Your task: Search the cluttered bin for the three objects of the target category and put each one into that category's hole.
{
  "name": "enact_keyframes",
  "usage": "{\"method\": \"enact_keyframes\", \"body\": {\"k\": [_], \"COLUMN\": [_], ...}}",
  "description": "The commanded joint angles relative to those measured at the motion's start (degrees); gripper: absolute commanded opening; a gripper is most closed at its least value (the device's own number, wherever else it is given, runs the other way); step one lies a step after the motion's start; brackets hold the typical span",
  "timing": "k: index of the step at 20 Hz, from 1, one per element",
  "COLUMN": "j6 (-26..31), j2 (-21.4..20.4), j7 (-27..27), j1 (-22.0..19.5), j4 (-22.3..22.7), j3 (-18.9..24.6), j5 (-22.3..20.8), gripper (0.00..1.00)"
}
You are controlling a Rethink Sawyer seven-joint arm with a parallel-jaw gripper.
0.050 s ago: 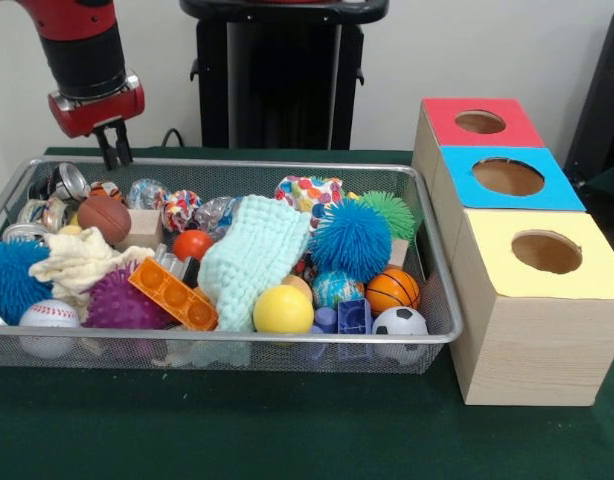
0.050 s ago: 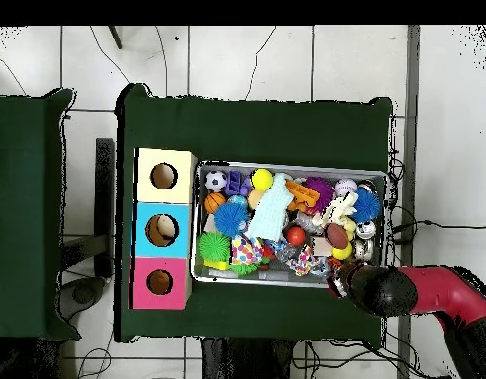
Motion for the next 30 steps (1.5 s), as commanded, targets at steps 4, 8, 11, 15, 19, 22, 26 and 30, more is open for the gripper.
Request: {"method": "enact_keyframes", "body": {"k": [4,8,11,15,19,22,26,30], "j6": [-0.71,0.89,0.74,1.39,1.99,1.13,0.53,0.59], "j2": [2.23,0.16,-0.15,0.28,-0.26,1.47,3.33,5.03], "j7": [-20.46,-21.07,-17.85,-17.98,-16.96,-17.68,-17.16,-15.98], "j1": [-0.69,1.25,2.41,3.00,4.28,3.19,2.44,3.10], "j4": [-6.10,-6.21,-6.91,-7.74,-8.80,-9.02,-9.24,-10.89], "j3": [2.98,1.60,0.12,-0.53,-1.93,-1.61,-2.12,-3.23], "j5": [-5.46,-8.71,-10.59,-12.41,-14.97,-14.51,-14.64,-15.71], "gripper": [1.00,1.00,1.00,1.00,1.00,1.00,1.00,1.00]}}
